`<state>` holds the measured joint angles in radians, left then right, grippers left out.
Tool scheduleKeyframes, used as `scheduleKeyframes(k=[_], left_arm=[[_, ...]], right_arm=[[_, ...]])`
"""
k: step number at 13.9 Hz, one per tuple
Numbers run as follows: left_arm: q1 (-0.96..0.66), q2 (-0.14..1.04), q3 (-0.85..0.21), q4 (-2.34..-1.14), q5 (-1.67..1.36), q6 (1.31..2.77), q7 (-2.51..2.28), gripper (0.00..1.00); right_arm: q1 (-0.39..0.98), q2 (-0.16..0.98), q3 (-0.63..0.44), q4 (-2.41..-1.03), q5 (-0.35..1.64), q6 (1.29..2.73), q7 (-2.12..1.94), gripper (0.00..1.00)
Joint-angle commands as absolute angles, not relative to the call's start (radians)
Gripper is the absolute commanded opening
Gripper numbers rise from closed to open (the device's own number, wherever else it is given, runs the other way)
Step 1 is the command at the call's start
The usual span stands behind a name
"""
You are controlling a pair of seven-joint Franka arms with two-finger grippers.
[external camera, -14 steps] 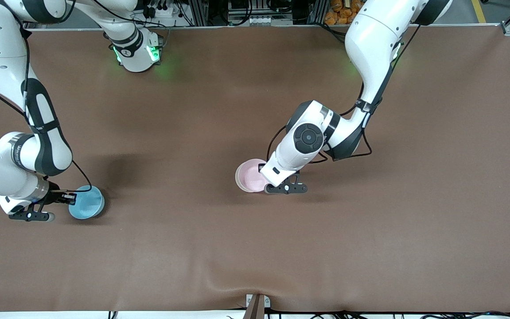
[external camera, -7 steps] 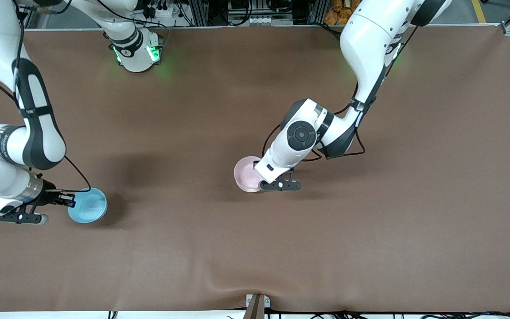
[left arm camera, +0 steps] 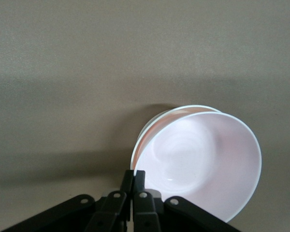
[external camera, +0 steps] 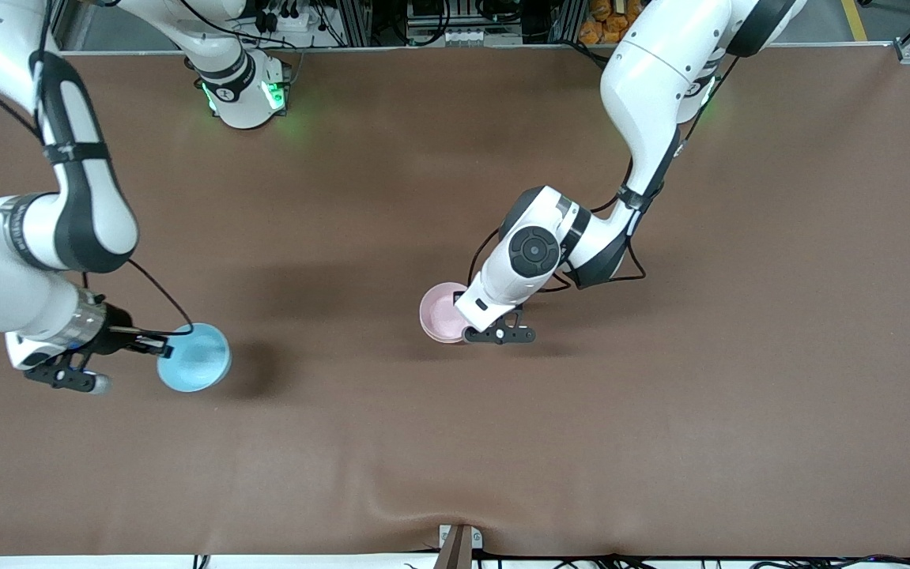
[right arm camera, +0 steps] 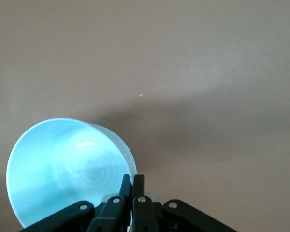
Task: Stack pink and blue bowls on white bowl
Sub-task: 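Carry the blue bowl onto the pink bowl while the left gripper withdraws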
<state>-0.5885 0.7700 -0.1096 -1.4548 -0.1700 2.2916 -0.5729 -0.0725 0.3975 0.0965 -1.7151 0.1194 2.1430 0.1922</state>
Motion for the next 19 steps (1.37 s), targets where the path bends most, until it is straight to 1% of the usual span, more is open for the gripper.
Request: scheduleKeyframes(k=[1, 5, 6, 9, 11, 15, 19], left_arm=[[-0.598, 0.772, -0.100, -1.447, -0.190, 2.303, -0.574, 1.00], [-0.604, 0.743, -0.089, -1.440, -0.181, 2.299, -0.575, 1.00], [-0.604, 0.717, -0.068, -1.442, -0.178, 2.289, -0.575, 1.00], [-0.592, 0.620, 0.035, -1.442, -0.150, 2.186, -0.568, 1.00], [-0.571, 0.578, 0.070, -1.440, -0.108, 2.136, -0.565, 1.00], [-0.460, 0.537, 0.072, -1.442, -0.078, 2.086, -0.458, 1.00], [-0.324, 0.483, 0.068, -1.442, -0.078, 2.016, -0.299, 1.00]], right_arm=[[-0.011, 0.345, 0.097, -1.743, 0.135, 2.120, 0.290, 0.00], [0.079, 0.330, 0.098, -1.744, 0.143, 2.111, 0.408, 0.00], [0.113, 0.328, 0.098, -1.743, 0.162, 2.111, 0.452, 0.00], [0.211, 0.336, 0.097, -1.741, 0.212, 2.128, 0.592, 0.00], [0.270, 0.342, 0.097, -1.741, 0.219, 2.166, 0.685, 0.00], [0.383, 0.380, 0.097, -1.740, 0.221, 2.261, 0.831, 0.00], [0.486, 0.455, 0.097, -1.740, 0.221, 2.408, 1.001, 0.00]])
